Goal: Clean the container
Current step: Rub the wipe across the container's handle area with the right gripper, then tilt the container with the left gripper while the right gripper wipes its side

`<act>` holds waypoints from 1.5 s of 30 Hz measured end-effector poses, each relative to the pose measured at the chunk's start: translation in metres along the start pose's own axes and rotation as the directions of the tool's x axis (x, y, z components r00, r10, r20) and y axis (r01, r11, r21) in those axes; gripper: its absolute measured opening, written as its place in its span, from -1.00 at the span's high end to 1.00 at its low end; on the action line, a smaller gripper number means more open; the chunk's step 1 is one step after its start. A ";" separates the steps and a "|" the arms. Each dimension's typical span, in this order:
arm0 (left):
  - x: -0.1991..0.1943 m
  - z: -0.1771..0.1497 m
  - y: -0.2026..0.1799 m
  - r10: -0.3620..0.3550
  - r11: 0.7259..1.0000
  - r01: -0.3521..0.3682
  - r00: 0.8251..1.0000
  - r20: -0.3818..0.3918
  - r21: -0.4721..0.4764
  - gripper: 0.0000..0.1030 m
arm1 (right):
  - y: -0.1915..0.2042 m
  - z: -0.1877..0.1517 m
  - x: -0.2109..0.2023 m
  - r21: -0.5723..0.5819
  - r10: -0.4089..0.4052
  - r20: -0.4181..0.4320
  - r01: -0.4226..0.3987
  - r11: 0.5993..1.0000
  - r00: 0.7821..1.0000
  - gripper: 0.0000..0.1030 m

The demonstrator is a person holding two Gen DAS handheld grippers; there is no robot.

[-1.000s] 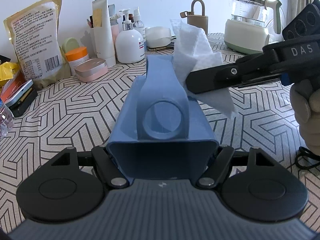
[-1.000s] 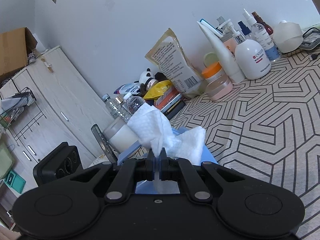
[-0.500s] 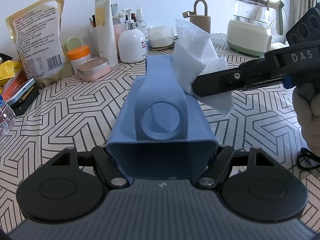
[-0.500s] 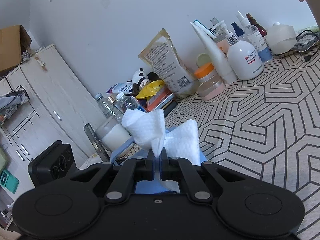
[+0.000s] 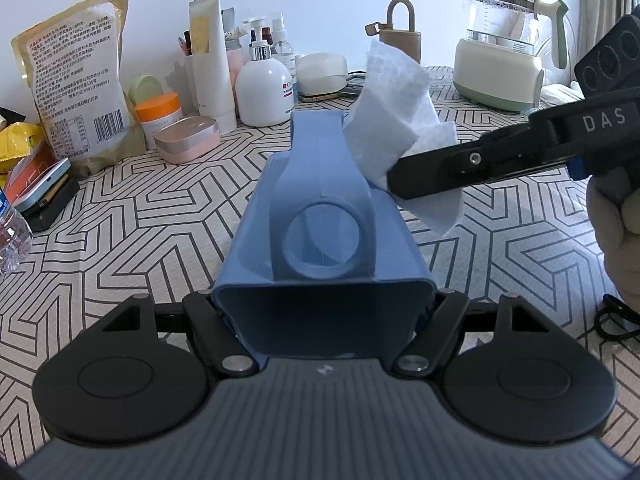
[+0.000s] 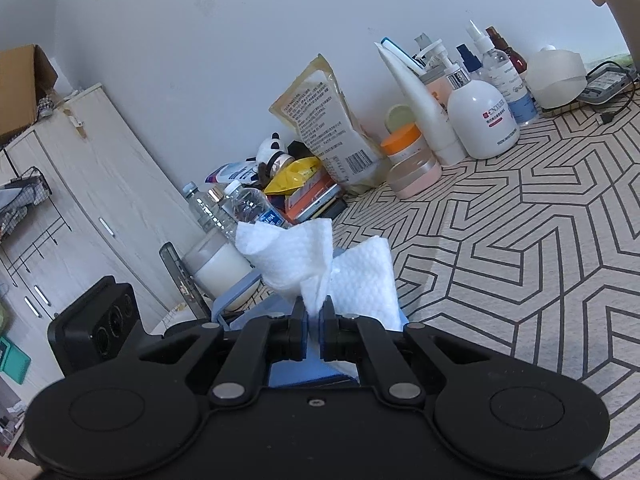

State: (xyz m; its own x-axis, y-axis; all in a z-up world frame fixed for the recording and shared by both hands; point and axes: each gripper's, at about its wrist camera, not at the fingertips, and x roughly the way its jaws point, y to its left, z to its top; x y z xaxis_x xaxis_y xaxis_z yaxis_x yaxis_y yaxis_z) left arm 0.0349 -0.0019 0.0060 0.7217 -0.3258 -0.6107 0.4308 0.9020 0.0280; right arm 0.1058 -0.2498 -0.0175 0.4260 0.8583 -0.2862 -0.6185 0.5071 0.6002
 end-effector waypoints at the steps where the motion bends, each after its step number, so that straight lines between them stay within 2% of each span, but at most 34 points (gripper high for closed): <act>1: 0.000 0.000 0.000 0.000 1.000 0.000 1.000 0.000 0.000 -0.43 | 0.000 0.000 0.000 0.000 0.000 -0.001 0.000 1.000 1.000 0.91; 8: -0.001 -0.001 0.002 -0.001 1.000 0.001 1.000 -0.001 -0.002 -0.43 | 0.000 0.000 0.000 -0.008 -0.001 -0.001 0.001 1.000 1.000 0.90; 15: 0.000 -0.001 0.005 -0.005 1.000 0.005 1.000 -0.007 -0.012 -0.43 | 0.010 -0.005 0.001 -0.087 -0.055 -0.006 0.054 0.995 0.998 0.85; 22: 0.001 0.000 0.006 0.000 1.000 0.000 1.000 -0.007 -0.013 -0.43 | 0.004 -0.007 0.008 -0.068 -0.081 -0.049 0.077 0.995 0.996 0.84; 29: 0.001 0.000 0.004 0.007 1.000 -0.008 1.000 -0.008 -0.005 -0.44 | 0.003 -0.008 0.009 -0.063 -0.095 -0.052 0.091 0.994 0.994 0.84; 35: 0.001 0.000 0.006 0.004 1.000 -0.004 1.000 -0.010 -0.016 -0.44 | 0.004 -0.005 0.001 -0.048 0.006 -0.015 -0.007 0.999 1.000 0.84; 39: 0.002 0.000 0.008 0.001 1.000 -0.001 1.000 -0.014 -0.029 -0.45 | 0.011 -0.006 0.002 -0.050 0.088 -0.023 -0.089 0.995 0.996 0.83; 41: 0.002 0.000 0.008 -0.001 1.000 0.000 1.000 -0.013 -0.029 -0.44 | 0.013 -0.006 0.003 -0.053 0.134 -0.033 -0.136 0.989 0.990 0.83; 45: 0.002 0.000 0.008 -0.006 1.000 0.006 1.000 -0.014 -0.031 -0.45 | 0.026 -0.006 0.013 -0.063 0.255 -0.097 -0.262 0.963 0.962 0.84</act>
State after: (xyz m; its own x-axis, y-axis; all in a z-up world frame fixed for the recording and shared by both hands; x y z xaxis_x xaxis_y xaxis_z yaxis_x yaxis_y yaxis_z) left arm 0.0402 0.0050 0.0053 0.7116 -0.3274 -0.6216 0.4182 0.9084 0.0003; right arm 0.0916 -0.2250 -0.0099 0.1881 0.9627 -0.1943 -0.7491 0.2686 0.6056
